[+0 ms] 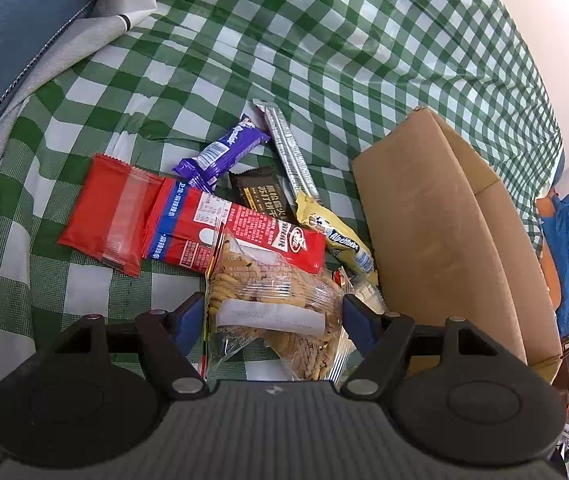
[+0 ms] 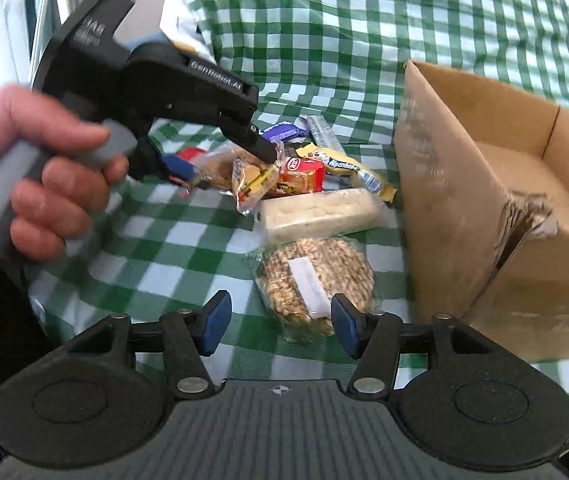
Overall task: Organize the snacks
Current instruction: 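Close the left tool on the cookie bag while the right tool grasps the peanut bag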
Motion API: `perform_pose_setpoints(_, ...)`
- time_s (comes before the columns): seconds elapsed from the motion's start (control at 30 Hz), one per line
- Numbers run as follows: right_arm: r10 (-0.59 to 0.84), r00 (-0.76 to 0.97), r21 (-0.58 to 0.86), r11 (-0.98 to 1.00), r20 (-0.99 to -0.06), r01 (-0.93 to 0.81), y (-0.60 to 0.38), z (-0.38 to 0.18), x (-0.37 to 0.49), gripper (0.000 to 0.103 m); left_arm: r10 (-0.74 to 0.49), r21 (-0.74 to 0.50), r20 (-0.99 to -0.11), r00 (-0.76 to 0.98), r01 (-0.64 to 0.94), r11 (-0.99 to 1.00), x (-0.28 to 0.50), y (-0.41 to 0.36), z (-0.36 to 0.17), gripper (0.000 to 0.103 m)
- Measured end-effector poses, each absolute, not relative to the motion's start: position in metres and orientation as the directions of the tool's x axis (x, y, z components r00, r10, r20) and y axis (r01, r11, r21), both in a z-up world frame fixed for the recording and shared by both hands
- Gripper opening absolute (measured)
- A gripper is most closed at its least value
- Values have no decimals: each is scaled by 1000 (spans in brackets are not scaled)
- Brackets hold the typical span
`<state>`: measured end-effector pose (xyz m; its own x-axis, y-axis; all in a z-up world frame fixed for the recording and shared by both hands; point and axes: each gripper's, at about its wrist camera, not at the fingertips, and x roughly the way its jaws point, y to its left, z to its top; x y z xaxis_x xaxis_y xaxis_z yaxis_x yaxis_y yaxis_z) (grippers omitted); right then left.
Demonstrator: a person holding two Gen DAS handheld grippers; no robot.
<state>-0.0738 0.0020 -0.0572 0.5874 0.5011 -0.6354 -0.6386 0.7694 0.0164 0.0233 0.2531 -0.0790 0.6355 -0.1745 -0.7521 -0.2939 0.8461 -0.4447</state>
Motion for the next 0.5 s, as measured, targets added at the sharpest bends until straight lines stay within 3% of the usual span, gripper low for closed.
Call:
perform_pose_setpoints(0.1,464,650,-124,750,-602,-650,10,-56,-81,71,-165,-428,-774,611,-315,847,24,254,-83,77)
perform_pose_setpoints(0.17,442,696,-218,734,-566,-644,16,-58,-85,91,-158,-427,-780,605,-332,841,24,257,-85,77)
perform_pose_setpoints(0.33,388,687,-287,702,-614,-652,36,-75,-56,93,-153,-434,-780,607,-348,831,22,262,-83,77)
perform_pose_setpoints(0.5,349,612,-231,705,-710,-670,48,-88,-29,93,-155,-430,-783,603,-343,835,23,262,-83,77)
